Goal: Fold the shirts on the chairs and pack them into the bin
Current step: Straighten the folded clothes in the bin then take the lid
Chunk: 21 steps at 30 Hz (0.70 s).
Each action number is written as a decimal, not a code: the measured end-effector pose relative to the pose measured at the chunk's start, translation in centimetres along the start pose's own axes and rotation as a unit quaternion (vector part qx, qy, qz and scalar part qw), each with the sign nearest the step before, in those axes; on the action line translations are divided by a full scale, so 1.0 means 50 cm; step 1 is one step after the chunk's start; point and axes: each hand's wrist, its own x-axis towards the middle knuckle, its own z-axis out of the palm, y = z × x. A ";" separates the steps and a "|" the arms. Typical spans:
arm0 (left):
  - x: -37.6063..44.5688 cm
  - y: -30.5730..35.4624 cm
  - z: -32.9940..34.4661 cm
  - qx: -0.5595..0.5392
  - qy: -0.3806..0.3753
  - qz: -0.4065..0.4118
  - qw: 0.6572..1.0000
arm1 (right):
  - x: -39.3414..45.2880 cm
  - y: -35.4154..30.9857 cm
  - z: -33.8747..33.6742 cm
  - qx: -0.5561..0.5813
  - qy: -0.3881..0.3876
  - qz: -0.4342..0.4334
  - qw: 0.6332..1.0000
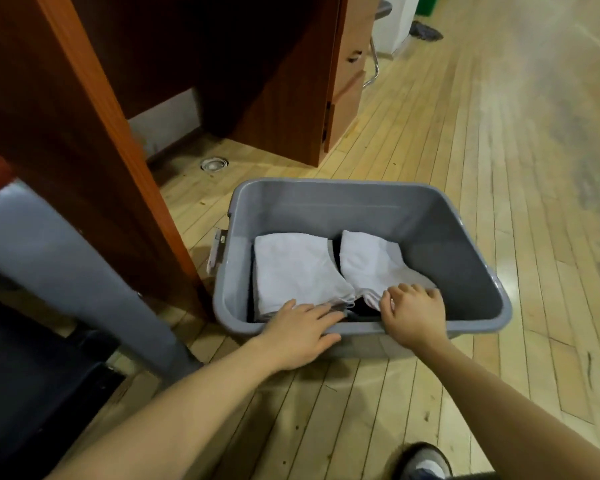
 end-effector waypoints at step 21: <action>0.111 0.150 -0.010 -0.006 0.083 -0.025 0.996 | -0.048 0.107 -0.006 0.247 0.040 0.361 0.898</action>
